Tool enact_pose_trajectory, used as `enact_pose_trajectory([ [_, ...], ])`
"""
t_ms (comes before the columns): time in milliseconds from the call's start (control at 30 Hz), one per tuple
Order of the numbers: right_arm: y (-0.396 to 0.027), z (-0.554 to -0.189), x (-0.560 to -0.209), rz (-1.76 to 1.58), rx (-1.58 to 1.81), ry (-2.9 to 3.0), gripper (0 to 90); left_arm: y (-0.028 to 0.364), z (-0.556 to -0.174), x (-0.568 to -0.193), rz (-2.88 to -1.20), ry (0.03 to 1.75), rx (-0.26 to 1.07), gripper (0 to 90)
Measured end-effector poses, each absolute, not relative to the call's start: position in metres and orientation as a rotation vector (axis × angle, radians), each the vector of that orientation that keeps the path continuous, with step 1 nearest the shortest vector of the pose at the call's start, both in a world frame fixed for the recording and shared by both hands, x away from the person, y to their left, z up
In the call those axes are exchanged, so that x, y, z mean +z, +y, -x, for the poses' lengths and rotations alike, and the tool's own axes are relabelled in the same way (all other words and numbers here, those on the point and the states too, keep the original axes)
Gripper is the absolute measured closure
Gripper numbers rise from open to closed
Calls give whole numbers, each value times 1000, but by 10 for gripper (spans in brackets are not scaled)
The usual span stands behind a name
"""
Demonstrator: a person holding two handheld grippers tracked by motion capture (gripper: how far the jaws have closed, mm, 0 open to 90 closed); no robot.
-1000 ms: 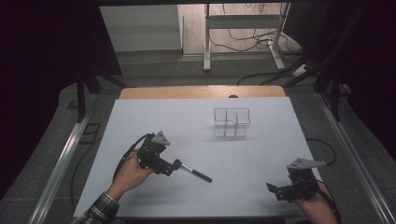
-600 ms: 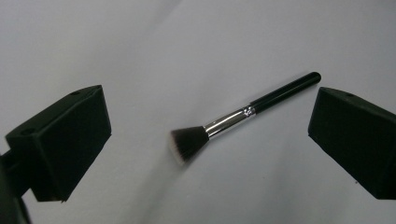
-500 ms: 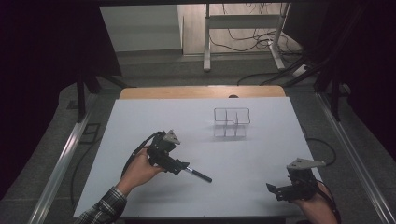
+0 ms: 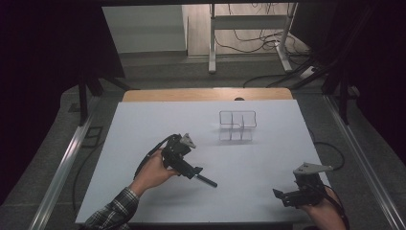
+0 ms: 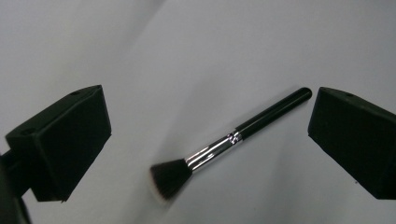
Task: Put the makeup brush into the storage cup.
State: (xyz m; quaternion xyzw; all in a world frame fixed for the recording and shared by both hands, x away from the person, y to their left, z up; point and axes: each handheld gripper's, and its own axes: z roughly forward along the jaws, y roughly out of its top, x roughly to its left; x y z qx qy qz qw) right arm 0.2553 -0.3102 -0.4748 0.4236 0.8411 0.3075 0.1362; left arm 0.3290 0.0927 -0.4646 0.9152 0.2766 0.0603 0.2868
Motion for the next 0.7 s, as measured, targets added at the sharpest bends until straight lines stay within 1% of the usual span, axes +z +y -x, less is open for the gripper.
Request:
enact_pose_trajectory([
  [100,-310,-255,-475,-1226,893,2434,0,86,-331,-465,-2460,724,156,0],
  [300,-311,-255,-475,-1225,894,2435,0,87,-334,-468,-2463,722,131,0],
  [533,-310,-255,-475,-1223,892,2438,0,84,-333,-477,-2492,709,131,0],
  [700,-310,-255,-475,-1225,891,2441,0,84,-334,-487,-2515,697,106,0],
])
